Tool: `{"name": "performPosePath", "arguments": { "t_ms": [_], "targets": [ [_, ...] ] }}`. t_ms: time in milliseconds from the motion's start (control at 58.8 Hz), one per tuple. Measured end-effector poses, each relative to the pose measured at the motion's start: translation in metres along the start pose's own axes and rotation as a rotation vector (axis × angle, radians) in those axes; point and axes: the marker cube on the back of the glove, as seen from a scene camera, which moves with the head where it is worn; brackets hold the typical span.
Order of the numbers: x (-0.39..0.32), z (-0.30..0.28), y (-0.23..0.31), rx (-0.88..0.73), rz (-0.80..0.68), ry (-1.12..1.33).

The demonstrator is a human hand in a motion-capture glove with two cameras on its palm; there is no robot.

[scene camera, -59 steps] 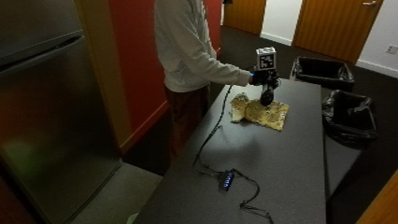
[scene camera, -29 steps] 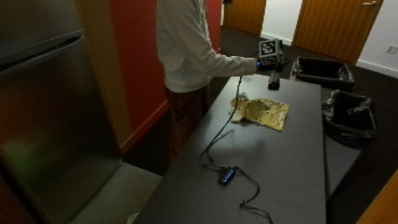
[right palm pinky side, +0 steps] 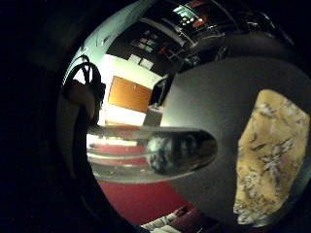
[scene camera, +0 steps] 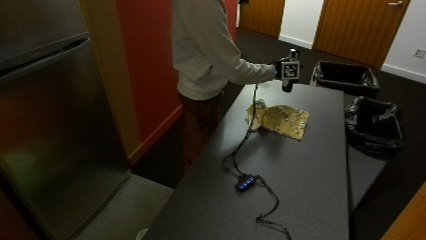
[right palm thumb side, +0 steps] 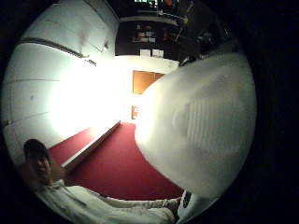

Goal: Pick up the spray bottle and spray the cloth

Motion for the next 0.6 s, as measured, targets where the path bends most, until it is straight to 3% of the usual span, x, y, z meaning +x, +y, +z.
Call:
{"name": "performPosePath", "arguments": {
  "t_ms": [136,238,306,391,595],
  "targets": [
    [0.028,0.042,0.000,-0.007,0.021,0.013],
    [0.047,0.010,-0.057,0.436,0.016,0.059],
    [0.046,-0.009,-0.043,0.340,-0.010,-0.016],
    [0.038,-0.005,-0.067,0.492,-0.004,-0.169],
    [0.063,0.010,-0.110,0.636,0.002,-0.051]
  ]
}}
